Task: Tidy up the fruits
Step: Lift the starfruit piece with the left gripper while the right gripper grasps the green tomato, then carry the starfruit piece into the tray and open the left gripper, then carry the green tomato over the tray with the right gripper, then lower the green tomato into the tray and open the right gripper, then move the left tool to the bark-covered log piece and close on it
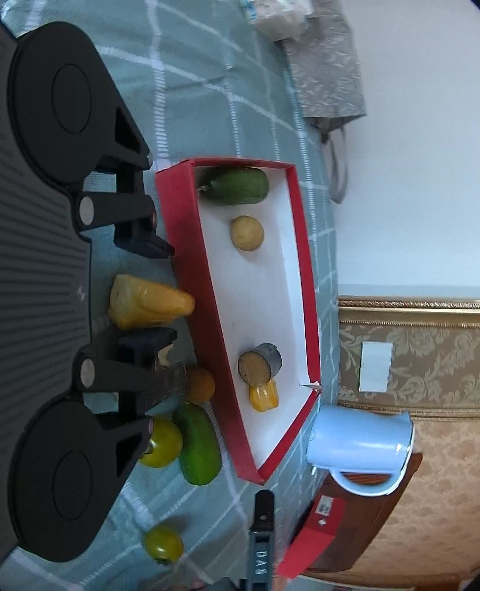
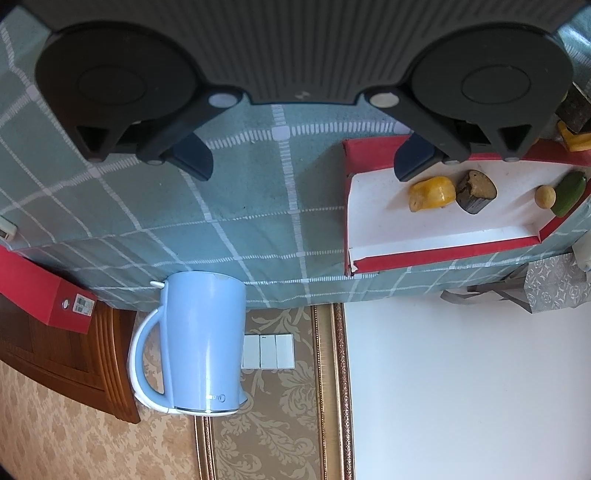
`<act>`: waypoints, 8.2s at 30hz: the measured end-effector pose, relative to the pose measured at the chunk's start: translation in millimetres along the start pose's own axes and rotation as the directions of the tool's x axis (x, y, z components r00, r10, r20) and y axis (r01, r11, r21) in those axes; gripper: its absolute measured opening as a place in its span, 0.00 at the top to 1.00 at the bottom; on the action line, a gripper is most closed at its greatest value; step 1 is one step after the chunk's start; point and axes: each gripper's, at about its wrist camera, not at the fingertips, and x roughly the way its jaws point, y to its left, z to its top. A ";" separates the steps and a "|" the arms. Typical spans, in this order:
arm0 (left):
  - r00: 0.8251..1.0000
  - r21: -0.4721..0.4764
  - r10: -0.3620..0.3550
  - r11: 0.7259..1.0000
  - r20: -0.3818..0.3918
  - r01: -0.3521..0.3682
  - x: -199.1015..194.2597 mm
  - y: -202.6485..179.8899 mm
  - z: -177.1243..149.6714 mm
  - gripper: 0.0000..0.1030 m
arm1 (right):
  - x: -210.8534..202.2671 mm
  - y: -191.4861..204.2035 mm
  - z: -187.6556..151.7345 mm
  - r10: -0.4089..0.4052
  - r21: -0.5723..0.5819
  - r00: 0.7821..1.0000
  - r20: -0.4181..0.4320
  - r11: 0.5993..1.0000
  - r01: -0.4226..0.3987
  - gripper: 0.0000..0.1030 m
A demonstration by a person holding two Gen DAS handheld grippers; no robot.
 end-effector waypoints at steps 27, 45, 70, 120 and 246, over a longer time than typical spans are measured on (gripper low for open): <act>1.000 -0.054 -0.011 0.999 -0.004 0.011 -7.4 3.3 -5.5 0.72 | -38.8 -1.9 -3.8 0.058 -0.101 0.998 -0.021 0.993 -0.060 0.05; 1.000 -0.056 -0.005 0.998 -0.018 0.004 -5.5 4.2 -5.9 0.72 | -78.7 36.1 -46.6 0.197 -0.261 0.974 -0.113 0.940 -0.220 0.39; 1.000 -0.059 -0.002 0.998 -0.018 0.001 -5.1 3.9 -6.9 0.71 | -32.9 37.6 -29.5 0.168 -0.116 0.972 -0.163 0.975 -0.188 0.69; 0.996 -0.133 0.061 0.989 -0.063 -0.069 96.1 5.4 81.7 0.71 | -4.4 46.4 -27.5 0.104 -0.151 0.982 -0.157 0.980 -0.129 0.68; 0.990 -0.065 0.105 0.992 -0.092 -0.111 2.2 11.4 -7.3 0.00 | -14.6 17.0 -23.4 0.143 -0.164 0.989 -0.044 0.975 -0.148 0.00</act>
